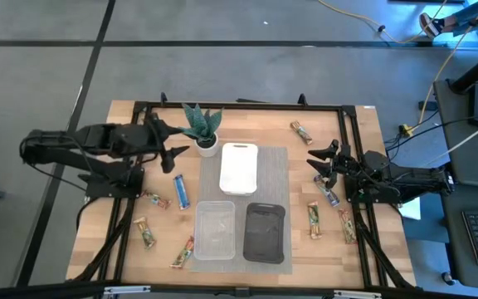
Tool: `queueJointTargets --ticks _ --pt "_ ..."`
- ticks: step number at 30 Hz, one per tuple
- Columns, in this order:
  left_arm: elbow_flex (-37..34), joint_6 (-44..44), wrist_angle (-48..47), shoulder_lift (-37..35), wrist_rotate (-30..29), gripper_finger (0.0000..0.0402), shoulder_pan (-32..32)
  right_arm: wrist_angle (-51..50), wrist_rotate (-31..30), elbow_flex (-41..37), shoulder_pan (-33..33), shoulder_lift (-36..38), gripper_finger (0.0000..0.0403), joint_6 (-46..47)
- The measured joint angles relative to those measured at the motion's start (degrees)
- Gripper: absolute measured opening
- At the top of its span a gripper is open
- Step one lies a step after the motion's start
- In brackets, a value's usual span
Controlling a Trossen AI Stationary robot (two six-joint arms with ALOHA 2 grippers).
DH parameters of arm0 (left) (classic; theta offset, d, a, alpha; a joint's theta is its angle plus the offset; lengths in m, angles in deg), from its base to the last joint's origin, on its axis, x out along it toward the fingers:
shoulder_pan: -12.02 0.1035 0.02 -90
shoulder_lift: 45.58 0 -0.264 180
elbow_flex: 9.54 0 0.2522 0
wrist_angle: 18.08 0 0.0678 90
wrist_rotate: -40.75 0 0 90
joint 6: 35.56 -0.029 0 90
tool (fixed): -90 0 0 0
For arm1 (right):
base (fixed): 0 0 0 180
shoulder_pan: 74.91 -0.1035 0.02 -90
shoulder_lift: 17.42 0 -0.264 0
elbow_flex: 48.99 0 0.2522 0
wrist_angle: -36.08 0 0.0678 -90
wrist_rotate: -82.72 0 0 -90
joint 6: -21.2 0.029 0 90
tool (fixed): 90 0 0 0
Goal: Pick and place Granola Bars by type
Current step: Put the left blue granola bar into the white bin
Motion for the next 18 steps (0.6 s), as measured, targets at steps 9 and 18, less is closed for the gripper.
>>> queueJointTargets --ticks 9,18 --pt "17.5 14.1 -23.5 14.7 -3.2 0.0267 -7.3 0.0 0.0 0.0 0.0 0.0 0.0193 -1.2" --pt "21.5 42.7 -35.0 26.6 3.9 0.0267 -14.3 0.0 0.0 0.0 0.0 0.0 0.0193 -6.0"
